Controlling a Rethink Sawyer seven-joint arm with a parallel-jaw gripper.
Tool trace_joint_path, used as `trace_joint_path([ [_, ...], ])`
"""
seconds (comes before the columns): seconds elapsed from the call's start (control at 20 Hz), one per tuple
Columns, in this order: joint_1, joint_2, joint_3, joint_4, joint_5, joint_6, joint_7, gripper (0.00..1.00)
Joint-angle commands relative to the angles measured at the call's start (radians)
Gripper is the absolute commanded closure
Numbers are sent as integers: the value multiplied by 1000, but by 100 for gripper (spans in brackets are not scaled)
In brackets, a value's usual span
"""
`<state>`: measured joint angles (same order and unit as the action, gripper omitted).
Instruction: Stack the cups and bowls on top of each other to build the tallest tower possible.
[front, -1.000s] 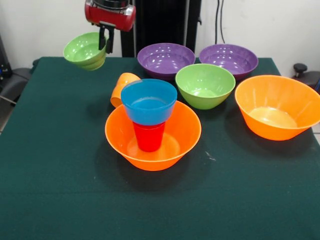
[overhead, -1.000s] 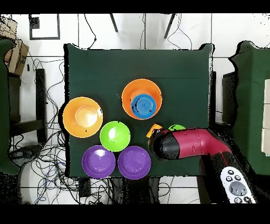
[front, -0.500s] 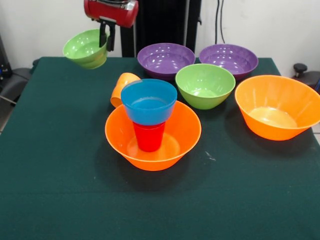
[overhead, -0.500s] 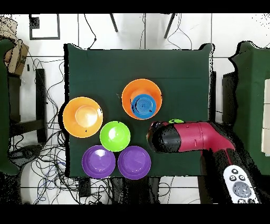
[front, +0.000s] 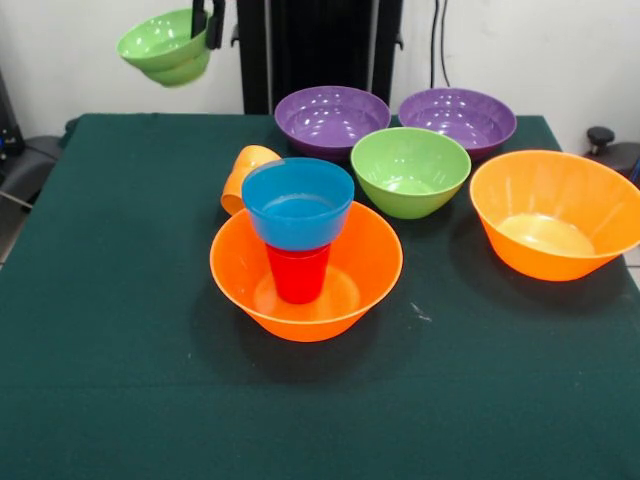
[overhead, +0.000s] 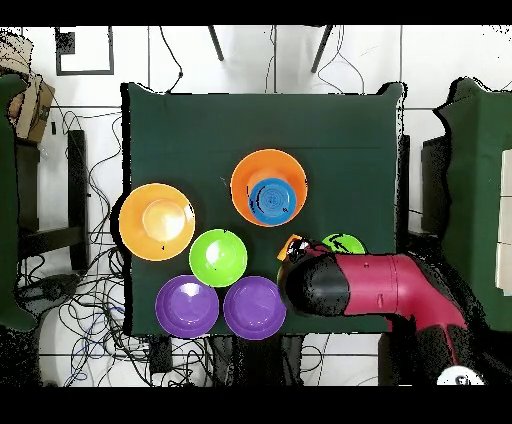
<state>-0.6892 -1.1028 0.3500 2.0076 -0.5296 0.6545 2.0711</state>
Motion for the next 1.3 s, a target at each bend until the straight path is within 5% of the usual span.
trace_joint_path([
  [0.05,-4,-53,24,107,10,40,-120,100],
  [0.35,11,8,60,70,-2,13,-110,100],
  [0.65,108,7,66,8,16,65,-43,100],
  [1.05,232,160,18,-165,-33,40,56,100],
  [1.3,240,183,17,-216,10,97,10,100],
])
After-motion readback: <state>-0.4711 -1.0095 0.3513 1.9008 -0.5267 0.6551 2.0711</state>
